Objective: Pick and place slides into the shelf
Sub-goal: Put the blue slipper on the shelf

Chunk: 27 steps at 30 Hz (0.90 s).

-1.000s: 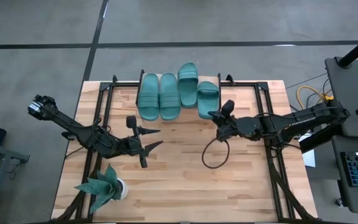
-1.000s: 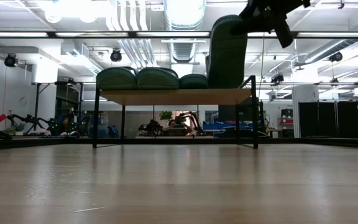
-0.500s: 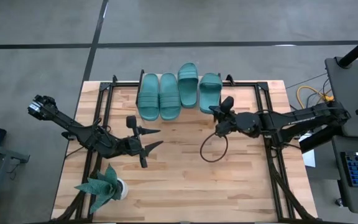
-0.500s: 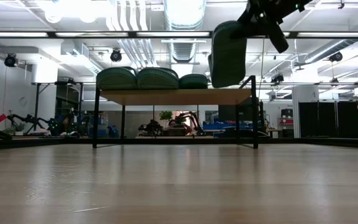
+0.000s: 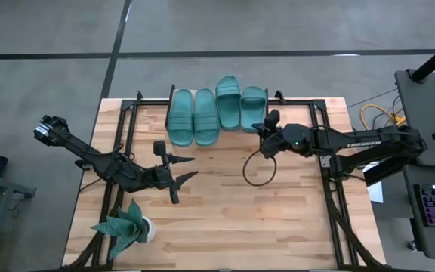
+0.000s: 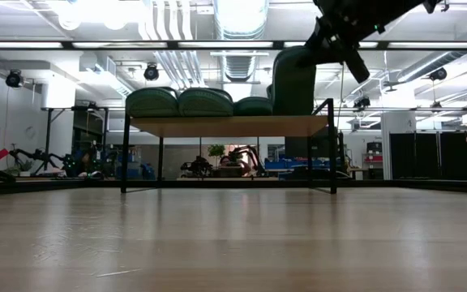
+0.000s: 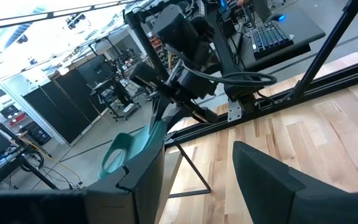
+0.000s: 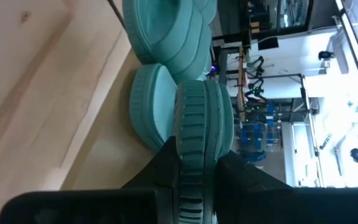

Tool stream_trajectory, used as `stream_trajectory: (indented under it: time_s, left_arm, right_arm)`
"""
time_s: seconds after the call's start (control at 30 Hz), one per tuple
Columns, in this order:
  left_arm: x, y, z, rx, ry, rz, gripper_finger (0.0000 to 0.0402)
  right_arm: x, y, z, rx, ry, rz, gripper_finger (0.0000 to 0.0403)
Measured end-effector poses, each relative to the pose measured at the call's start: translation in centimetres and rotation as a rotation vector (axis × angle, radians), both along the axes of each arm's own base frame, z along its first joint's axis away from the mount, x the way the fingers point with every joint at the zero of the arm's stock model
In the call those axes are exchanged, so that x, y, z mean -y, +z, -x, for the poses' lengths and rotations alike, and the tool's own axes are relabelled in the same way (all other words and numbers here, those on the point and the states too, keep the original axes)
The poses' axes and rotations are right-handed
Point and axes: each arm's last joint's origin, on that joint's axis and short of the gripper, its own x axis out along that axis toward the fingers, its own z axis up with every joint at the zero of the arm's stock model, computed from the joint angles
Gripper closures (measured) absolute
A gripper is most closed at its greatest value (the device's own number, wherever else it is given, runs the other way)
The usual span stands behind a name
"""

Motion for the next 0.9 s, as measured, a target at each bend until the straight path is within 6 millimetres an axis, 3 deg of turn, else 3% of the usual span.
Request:
stream_trajectory:
  time_s: [0.77,0.9]
  left_arm:
    - [-0.01,0.00,-0.02,0.000,0.001,0.001,0.0226]
    - [-0.01,0.00,-0.02,0.000,0.001,0.001,0.0226]
  right_arm:
    - [-0.07,-0.83,0.10,0.059,-0.025,-0.201,0.0355]
    - [-0.07,-0.92,0.14,0.093,-0.059,-0.271,0.0294]
